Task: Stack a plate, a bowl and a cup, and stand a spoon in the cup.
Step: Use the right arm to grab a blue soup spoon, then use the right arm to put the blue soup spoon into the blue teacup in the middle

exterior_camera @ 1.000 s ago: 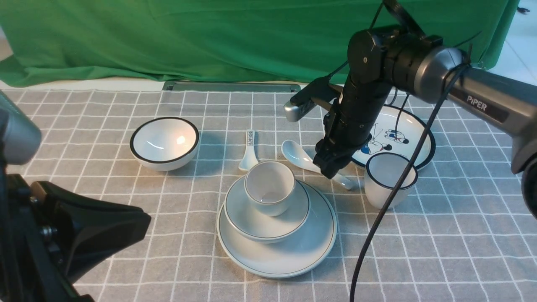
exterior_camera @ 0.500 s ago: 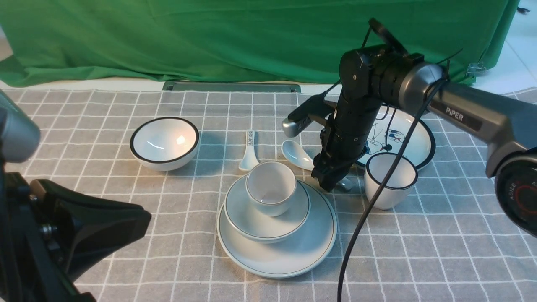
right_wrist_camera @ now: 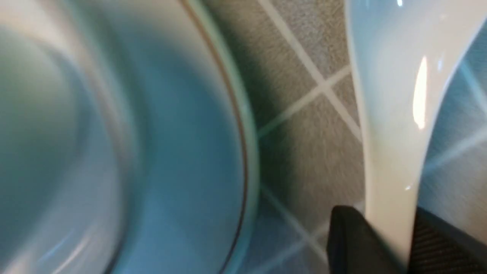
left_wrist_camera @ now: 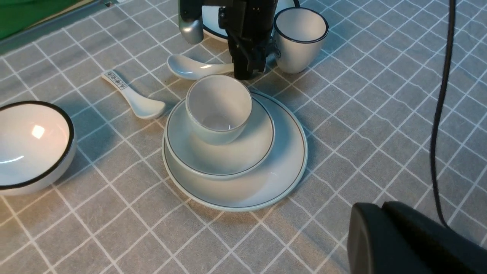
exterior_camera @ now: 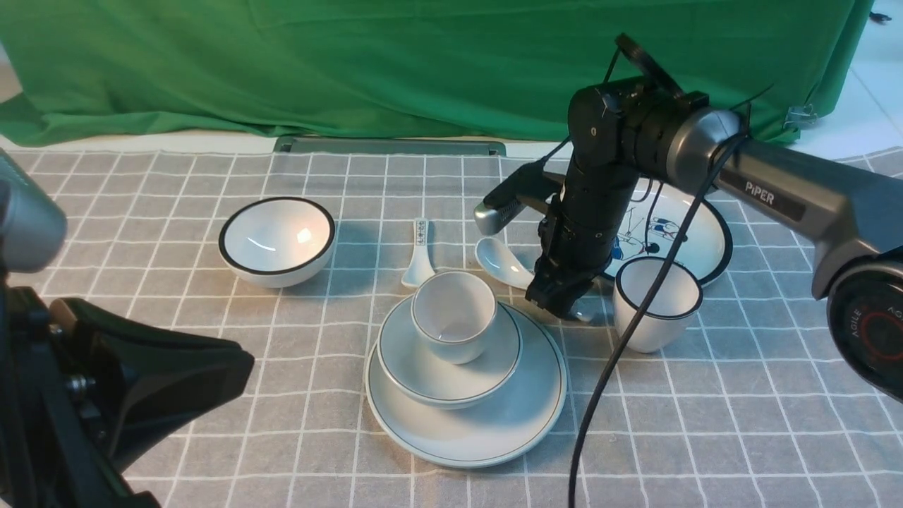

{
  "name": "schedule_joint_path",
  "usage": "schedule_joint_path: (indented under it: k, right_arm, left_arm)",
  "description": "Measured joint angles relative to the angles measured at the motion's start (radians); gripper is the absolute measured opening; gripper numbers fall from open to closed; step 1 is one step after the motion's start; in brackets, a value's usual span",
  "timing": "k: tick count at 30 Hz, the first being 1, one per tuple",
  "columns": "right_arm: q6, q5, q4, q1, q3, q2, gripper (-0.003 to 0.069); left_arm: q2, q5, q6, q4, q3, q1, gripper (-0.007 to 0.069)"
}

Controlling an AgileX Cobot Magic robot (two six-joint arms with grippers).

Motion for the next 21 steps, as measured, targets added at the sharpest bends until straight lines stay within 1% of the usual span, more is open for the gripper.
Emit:
schedule_joint_path:
  k: [4, 7, 9, 11, 13, 15, 18, 21]
  right_arm:
    - [0.045, 0.067, -0.040, 0.038, -0.011, -0.138, 0.0178]
    - [0.098, 0.067, -0.087, 0.081, 0.004, -0.262, 0.0178]
    - [0.124, 0.067, -0.138, 0.133, 0.075, -0.382, 0.0178]
    - [0.178, 0.067, -0.212, 0.205, 0.208, -0.506, 0.0178]
    - [0.193, 0.067, -0.226, 0.231, 0.261, -0.542, 0.0178]
    - [0.214, 0.067, -0.235, 0.278, 0.344, -0.589, 0.0178]
    - [0.273, 0.067, -0.236, 0.325, 0.387, -0.601, 0.0178]
    - [0.321, 0.067, -0.221, 0.332, 0.390, -0.600, 0.0178]
  left_arm:
    - [0.000, 0.005, 0.025, 0.017, 0.000, 0.000, 0.0010]
    - [0.000, 0.024, 0.036, 0.043, 0.000, 0.000, 0.0010]
    - [0.000, 0.053, 0.040, 0.066, 0.000, 0.000, 0.0010]
    - [0.000, 0.088, 0.041, 0.089, 0.000, 0.000, 0.0010]
    - [0.000, 0.099, 0.045, 0.091, 0.000, 0.000, 0.0010]
    - [0.000, 0.111, 0.059, 0.091, 0.000, 0.000, 0.0010]
    - [0.000, 0.116, 0.077, 0.092, 0.000, 0.000, 0.0010]
    - [0.000, 0.118, 0.088, 0.092, 0.000, 0.000, 0.0010]
